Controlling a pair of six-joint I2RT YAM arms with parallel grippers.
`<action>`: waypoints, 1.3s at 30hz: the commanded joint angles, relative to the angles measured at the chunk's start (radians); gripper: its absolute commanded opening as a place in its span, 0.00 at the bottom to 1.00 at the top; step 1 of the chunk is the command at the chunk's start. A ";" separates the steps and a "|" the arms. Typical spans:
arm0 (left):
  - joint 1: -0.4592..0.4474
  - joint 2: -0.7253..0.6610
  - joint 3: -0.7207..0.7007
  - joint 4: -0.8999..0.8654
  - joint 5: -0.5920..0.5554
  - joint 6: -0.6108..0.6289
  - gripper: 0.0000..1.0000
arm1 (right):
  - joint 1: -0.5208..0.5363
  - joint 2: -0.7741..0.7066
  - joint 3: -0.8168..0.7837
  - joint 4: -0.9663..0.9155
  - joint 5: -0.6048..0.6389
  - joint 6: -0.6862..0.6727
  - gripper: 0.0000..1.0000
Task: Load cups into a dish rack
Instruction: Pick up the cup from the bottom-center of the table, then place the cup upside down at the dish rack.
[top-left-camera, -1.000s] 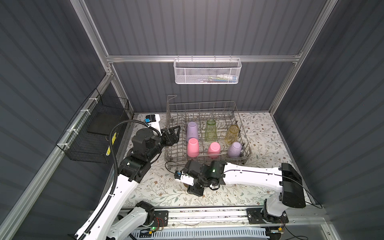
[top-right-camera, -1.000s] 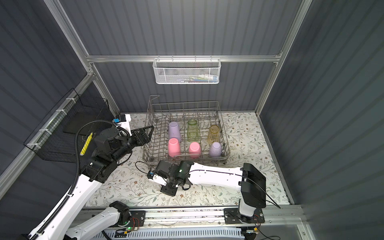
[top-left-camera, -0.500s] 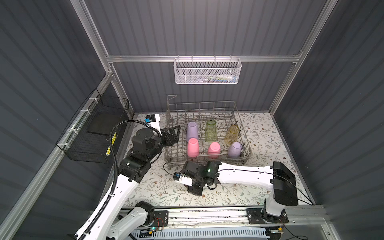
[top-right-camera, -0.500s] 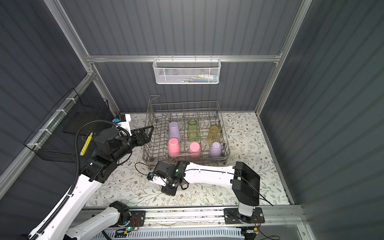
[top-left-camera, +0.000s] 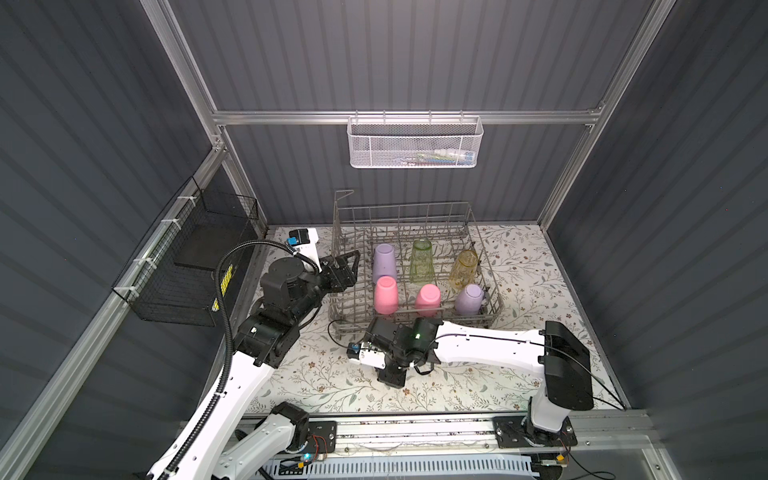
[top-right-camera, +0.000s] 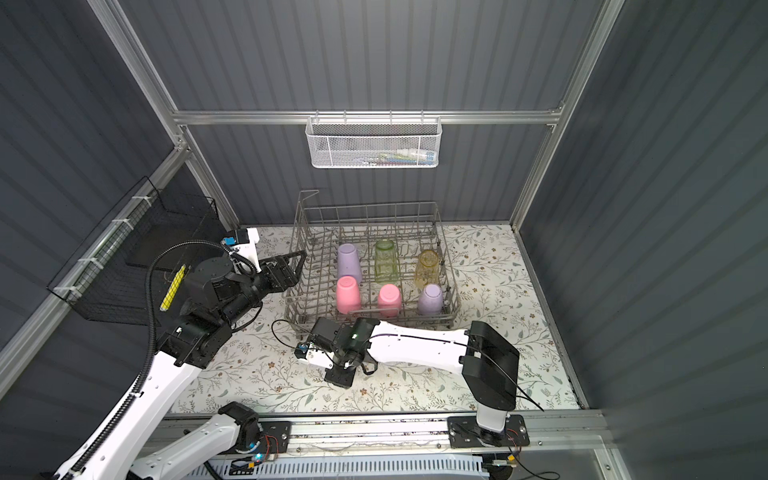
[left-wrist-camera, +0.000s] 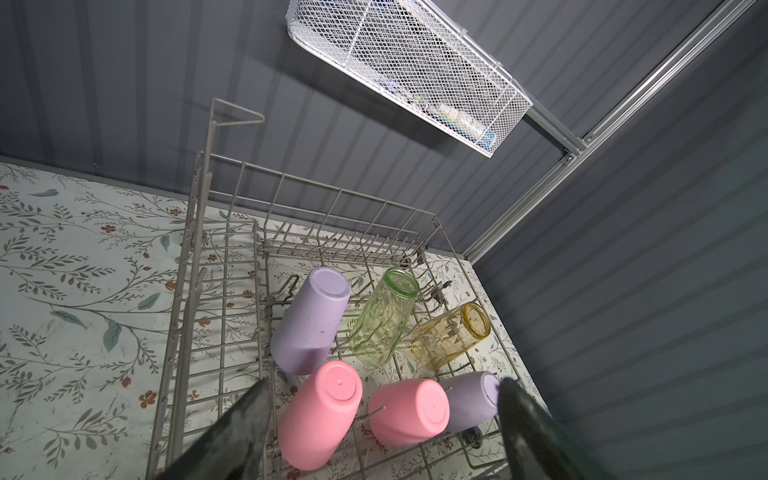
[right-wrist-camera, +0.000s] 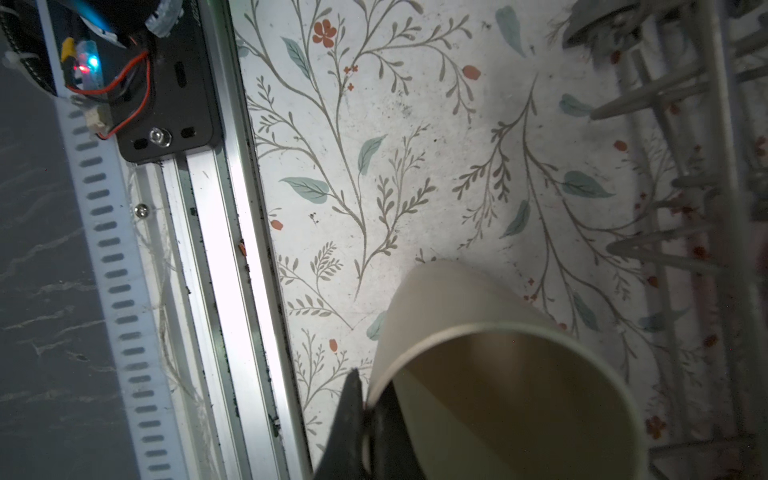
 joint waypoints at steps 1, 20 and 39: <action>0.009 -0.016 0.033 -0.016 -0.005 0.023 0.85 | -0.017 -0.057 0.005 -0.039 -0.038 -0.030 0.00; 0.007 0.060 0.027 0.129 0.239 0.028 0.84 | -0.419 -0.607 -0.099 0.305 -0.716 0.260 0.00; 0.011 0.234 -0.021 0.546 0.820 -0.092 0.80 | -0.813 -0.433 -0.449 1.852 -0.973 1.436 0.00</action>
